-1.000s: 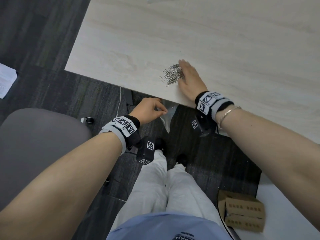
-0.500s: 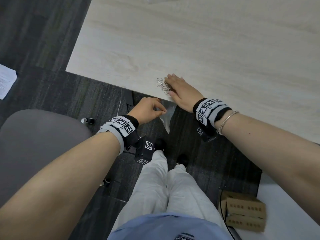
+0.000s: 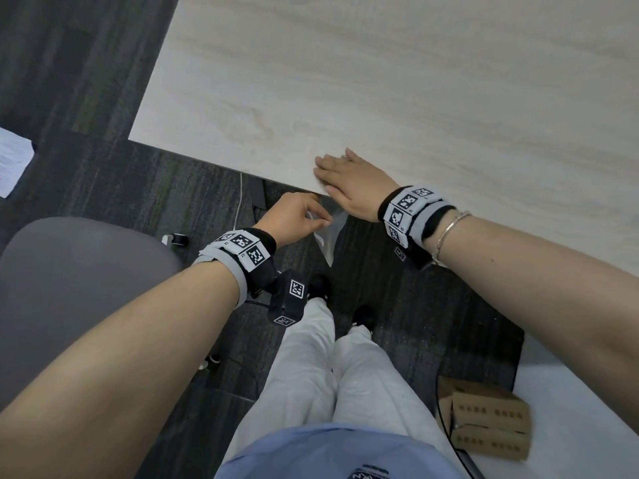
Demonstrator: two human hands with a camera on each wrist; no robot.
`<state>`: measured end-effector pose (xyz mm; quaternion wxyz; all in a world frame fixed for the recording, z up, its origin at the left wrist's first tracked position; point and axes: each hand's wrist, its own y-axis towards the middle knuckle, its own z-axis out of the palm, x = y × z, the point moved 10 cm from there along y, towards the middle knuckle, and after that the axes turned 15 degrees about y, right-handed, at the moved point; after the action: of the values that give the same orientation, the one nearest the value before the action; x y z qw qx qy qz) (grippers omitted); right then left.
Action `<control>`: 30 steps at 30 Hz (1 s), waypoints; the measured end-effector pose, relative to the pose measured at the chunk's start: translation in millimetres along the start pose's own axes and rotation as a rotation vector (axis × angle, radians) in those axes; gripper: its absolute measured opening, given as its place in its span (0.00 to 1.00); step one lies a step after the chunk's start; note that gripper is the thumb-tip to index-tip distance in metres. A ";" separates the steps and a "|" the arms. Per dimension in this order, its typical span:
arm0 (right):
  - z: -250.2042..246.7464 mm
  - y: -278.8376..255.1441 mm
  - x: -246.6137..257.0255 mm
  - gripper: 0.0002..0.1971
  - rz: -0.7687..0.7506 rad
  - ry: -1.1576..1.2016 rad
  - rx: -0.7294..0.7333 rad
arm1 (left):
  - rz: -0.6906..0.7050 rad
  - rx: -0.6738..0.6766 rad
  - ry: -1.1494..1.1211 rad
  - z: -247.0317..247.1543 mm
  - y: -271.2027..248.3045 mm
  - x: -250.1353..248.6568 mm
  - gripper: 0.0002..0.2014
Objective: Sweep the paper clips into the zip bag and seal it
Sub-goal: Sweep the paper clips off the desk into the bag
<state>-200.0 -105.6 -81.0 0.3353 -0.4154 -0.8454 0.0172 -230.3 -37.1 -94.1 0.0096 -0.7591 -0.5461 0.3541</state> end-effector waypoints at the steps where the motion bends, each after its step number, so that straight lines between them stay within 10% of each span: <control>1: 1.3 -6.3 1.3 0.23 -0.023 -0.006 0.008 | 0.006 0.005 0.001 1.4 -0.1 -1.5 0.06; 10: -31.9 -51.8 -42.7 0.25 0.249 0.340 -0.344 | 0.007 0.017 0.019 5.5 2.0 -10.4 0.06; 30: -0.9 -41.8 -45.2 0.32 0.265 0.326 -0.241 | -0.007 0.002 -0.034 9.9 5.7 -14.2 0.06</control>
<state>-208.9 -165.4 -92.4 0.4102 -0.5569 -0.7142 -0.1073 -233.2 -54.9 -96.3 0.0024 -0.7511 -0.5484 0.3675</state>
